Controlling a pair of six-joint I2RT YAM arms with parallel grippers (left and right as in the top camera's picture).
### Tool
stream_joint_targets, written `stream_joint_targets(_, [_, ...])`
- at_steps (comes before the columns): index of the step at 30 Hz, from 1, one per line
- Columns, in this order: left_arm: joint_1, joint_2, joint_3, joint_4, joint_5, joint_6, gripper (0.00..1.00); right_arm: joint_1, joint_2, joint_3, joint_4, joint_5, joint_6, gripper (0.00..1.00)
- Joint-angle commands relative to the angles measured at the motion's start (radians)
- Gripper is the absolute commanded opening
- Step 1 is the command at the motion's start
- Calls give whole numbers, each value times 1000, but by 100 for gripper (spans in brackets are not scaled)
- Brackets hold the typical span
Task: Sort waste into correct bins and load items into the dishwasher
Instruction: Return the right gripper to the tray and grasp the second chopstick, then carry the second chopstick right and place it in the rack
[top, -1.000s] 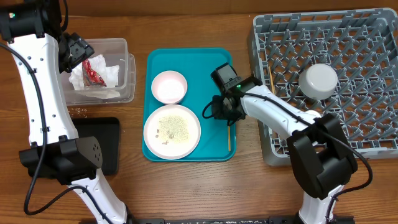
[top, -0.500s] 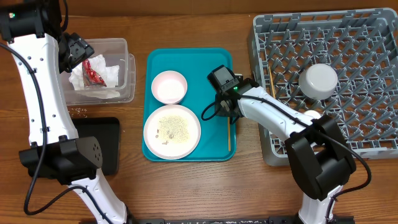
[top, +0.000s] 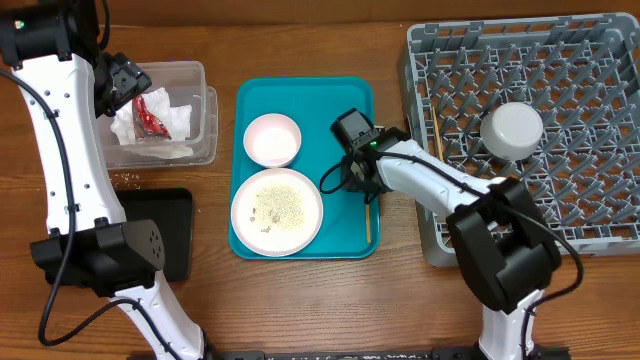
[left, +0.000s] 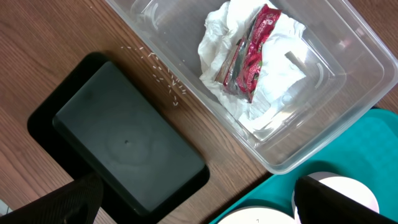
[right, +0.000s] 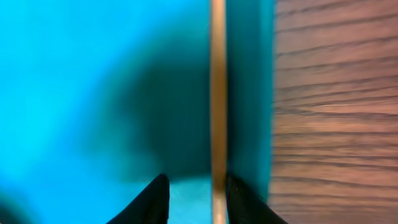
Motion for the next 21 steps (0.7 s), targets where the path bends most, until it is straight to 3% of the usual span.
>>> stream_joint_targets(1, [-7,-9,-2,-2,-14,-17,100,-1,63,-3,-12,-11,13,36])
stream_joint_targets(3, [-7,-10,-2,-2,-14,-17,100,-5,70,-3,-16,-19,13,35])
stream_joint_targets(7, [-7,-9,-2,-2,-14,-17,100,-7,70,29,-52,-27,28,5])
stream_joint_targets(14, [-7,-10,-2,-2,-14,-17,100,-10,66,144,-153,-55,31,4])
stream_joint_targets(18, [-7,-10,-2,-2,-14,-17,100,-31,53,309,-290,-64,25,4])
stream_joint_targets(21, [-7,-9,-2,-2,-14,-17,100,-62,34,451,-384,-64,-63,4])
